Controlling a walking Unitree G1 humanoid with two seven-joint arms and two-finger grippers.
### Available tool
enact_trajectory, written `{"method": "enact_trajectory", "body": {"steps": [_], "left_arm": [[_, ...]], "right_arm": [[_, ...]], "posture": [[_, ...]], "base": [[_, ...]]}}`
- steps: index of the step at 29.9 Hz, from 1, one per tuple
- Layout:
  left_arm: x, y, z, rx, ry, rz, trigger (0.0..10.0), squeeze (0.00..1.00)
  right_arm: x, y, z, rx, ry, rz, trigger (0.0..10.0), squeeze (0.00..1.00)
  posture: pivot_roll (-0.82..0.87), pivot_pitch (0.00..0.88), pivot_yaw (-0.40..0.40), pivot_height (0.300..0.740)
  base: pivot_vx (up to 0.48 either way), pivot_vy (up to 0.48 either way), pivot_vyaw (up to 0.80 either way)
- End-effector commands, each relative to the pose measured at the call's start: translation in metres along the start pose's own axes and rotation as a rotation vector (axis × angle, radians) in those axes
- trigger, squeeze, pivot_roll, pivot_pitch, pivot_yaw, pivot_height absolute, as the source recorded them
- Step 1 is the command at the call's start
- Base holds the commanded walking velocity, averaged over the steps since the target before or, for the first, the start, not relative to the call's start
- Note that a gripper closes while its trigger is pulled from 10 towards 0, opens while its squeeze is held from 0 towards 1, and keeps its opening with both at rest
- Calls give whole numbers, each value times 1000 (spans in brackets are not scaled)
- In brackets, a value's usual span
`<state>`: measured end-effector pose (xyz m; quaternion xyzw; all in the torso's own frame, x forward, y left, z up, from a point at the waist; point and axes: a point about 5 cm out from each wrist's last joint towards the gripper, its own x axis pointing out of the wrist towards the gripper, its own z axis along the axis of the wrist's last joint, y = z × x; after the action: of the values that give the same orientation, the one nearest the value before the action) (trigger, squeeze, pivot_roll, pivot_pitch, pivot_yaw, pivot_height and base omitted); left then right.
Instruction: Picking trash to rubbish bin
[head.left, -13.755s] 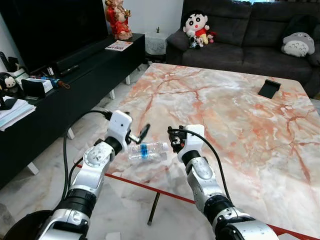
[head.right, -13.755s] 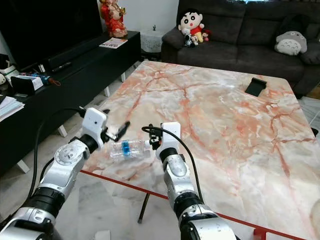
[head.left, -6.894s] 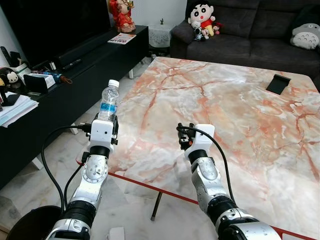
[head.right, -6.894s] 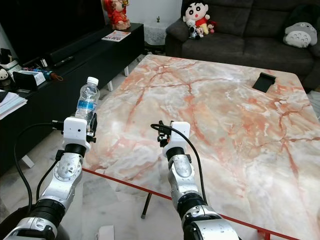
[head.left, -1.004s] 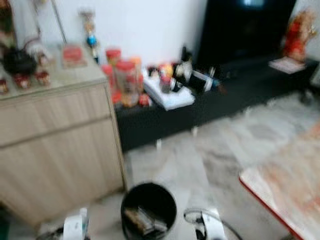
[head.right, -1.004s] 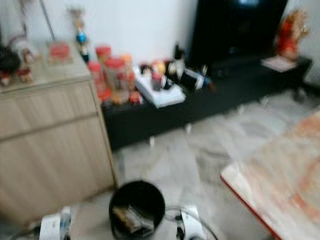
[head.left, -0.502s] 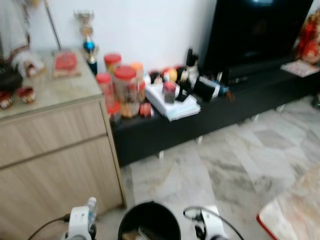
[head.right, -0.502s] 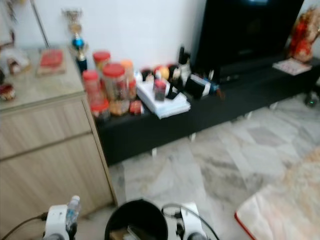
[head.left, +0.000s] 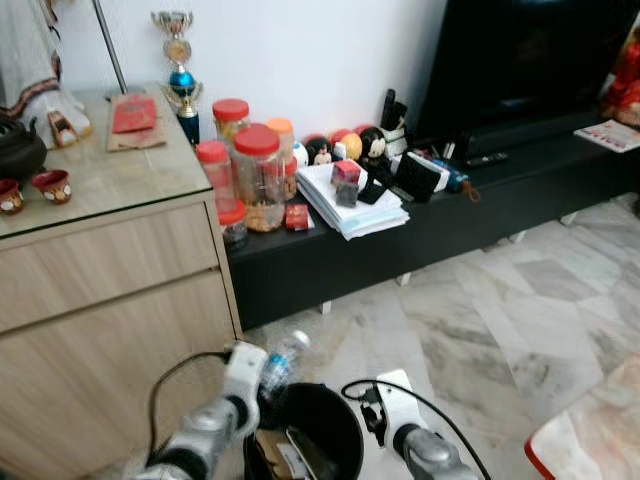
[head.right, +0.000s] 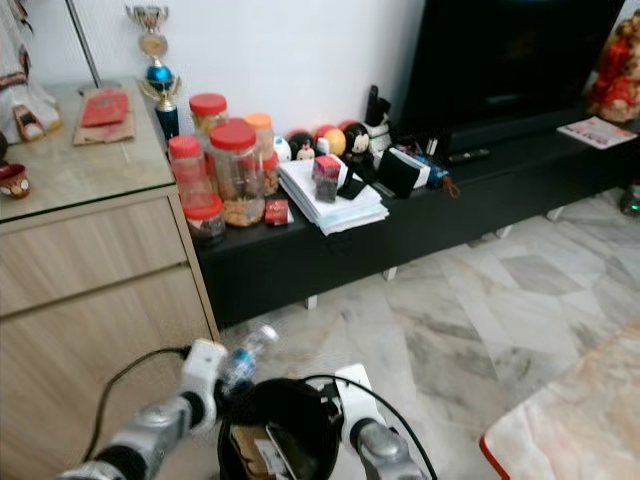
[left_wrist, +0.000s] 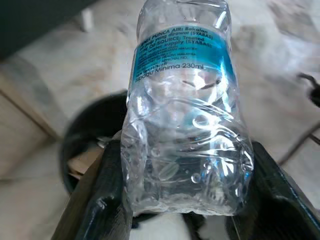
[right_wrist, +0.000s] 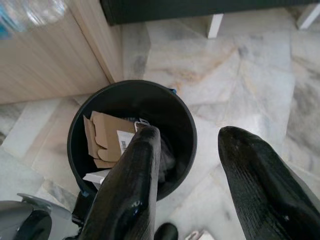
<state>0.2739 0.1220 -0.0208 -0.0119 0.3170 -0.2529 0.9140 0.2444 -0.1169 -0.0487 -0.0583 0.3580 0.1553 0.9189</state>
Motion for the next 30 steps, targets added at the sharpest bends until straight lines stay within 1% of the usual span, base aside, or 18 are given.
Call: {"method": "enact_trajectory", "body": {"steps": [1,3,4,5,9,14,15,16,17,18,22,30], "left_arm": [[3,-2,9,19,-1,-25,10000,0],[5,-4,10,-18,-6,-21,10000,0],[5,-4,11,-23,-4,-12,10000,0],[6,-3,13,-57,-11,-6,10000,0],[5,-3,12,-54,-5,-12,10000,0],[4,-1,11,-71,-4,-7,10000,0],[4,-1,11,-73,-5,-5,10000,875],[4,-1,11,-73,-5,-5,10000,875],[4,0,11,-83,-9,-7,10000,1000],[4,0,12,-95,-13,-11,10000,1000],[4,1,14,-88,-15,-8,10000,1000],[4,3,17,-94,-25,-1,10000,1000]], "right_arm": [[1,0,7,-23,-19,8,10000,0],[2,1,10,-28,-31,15,10000,0],[2,2,12,-38,-38,23,10000,0],[3,2,18,-47,-59,36,10000,0],[4,2,24,-52,-87,49,10000,0],[5,2,35,-66,-125,57,10000,0],[5,3,38,-71,-132,60,10000,0],[5,3,38,-71,-132,60,10000,0],[6,4,40,-78,-138,63,10000,0],[6,5,42,-83,-146,68,10000,0],[6,6,43,-89,-153,75,10000,0],[6,6,41,-92,-152,80,10000,0]], "posture": [[17,0,-35,740],[8,0,-34,740],[4,0,-33,740],[1,0,-33,740],[0,0,-32,740],[-3,0,-32,740],[-3,0,-32,740],[-3,0,-32,740],[-3,0,-32,740],[-3,0,-32,740],[-4,0,-36,740],[-5,0,-37,740]], "base": [[0,0,0],[0,0,0],[0,0,0],[0,0,0],[0,0,0],[0,0,0],[0,0,0],[0,0,0],[0,0,0],[0,0,0],[0,0,0],[0,0,0]]}}
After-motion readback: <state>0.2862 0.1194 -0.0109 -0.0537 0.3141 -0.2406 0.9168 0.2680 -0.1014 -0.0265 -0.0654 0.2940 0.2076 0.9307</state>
